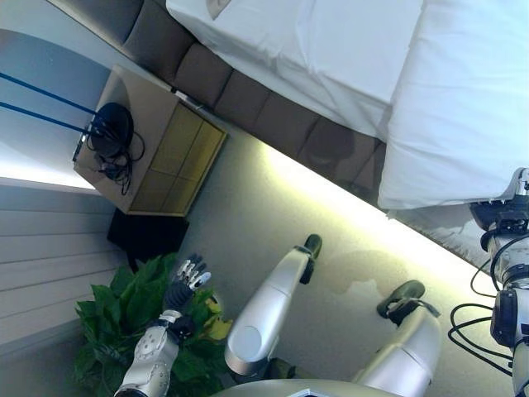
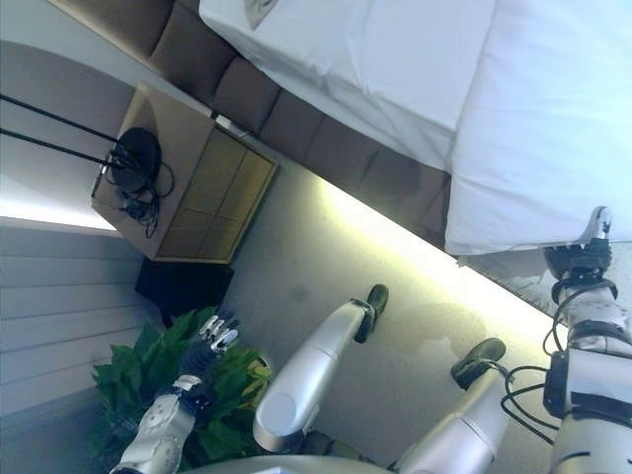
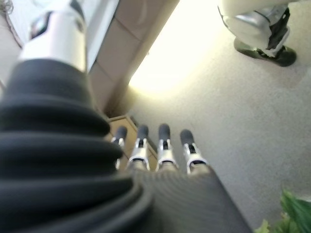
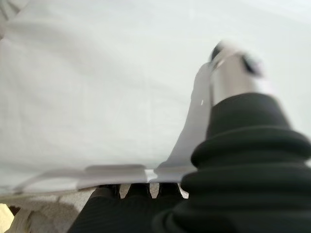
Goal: Make the bed neatly
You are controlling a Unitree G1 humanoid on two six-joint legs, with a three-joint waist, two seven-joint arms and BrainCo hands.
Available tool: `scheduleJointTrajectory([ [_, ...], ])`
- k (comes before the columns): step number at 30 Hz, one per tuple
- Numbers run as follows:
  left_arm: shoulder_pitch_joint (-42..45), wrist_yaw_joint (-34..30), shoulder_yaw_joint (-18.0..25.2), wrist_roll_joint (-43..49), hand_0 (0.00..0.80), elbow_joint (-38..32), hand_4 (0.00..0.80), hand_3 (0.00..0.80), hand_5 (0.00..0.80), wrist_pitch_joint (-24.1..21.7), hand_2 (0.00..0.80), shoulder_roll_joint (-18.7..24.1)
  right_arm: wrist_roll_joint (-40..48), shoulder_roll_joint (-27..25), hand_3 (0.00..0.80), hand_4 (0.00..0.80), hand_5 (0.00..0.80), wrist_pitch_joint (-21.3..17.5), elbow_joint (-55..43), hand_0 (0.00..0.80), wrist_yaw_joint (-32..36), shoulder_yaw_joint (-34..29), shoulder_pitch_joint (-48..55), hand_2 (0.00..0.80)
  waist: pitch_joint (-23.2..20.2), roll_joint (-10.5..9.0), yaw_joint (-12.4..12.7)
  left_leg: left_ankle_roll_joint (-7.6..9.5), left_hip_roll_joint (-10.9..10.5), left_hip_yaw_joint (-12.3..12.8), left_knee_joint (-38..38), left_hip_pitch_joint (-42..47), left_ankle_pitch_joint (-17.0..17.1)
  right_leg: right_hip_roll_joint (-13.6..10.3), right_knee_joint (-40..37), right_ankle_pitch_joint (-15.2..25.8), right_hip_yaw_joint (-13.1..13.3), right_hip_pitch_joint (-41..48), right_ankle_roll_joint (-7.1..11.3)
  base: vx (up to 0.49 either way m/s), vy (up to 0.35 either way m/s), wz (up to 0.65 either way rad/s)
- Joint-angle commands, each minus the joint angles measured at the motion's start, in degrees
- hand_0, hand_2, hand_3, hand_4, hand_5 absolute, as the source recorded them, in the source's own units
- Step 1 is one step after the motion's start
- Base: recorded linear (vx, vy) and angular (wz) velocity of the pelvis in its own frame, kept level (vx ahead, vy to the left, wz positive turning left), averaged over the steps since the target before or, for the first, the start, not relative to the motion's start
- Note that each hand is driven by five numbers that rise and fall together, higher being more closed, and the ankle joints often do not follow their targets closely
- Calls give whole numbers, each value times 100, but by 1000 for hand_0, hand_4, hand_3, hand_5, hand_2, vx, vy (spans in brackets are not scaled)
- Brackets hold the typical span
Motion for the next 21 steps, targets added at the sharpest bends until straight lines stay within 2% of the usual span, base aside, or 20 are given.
scheduleJointTrajectory([
  [1,35,77,62,-177,0,-132,0,0,0,-288,0,280,21,-74,800,800,800,-194,-363,800,391,88,-391,800,146,258,156,-234,-69,-200,-1188,263,1053,203,909,26,-9,117,244,0,0,0],
  [13,35,152,104,-217,0,-200,0,0,0,-296,0,342,-136,82,800,800,800,-197,-366,800,340,166,-357,800,134,163,161,-197,-46,-238,-1312,508,1057,208,782,238,-56,353,295,5,-4,-1],
  [21,54,180,155,-228,0,-276,0,0,0,-94,0,413,-757,578,800,800,800,-395,-531,800,469,240,-218,800,-100,-6,246,-170,-47,-375,-1647,987,1103,179,368,546,-174,845,335,62,-7,2],
])
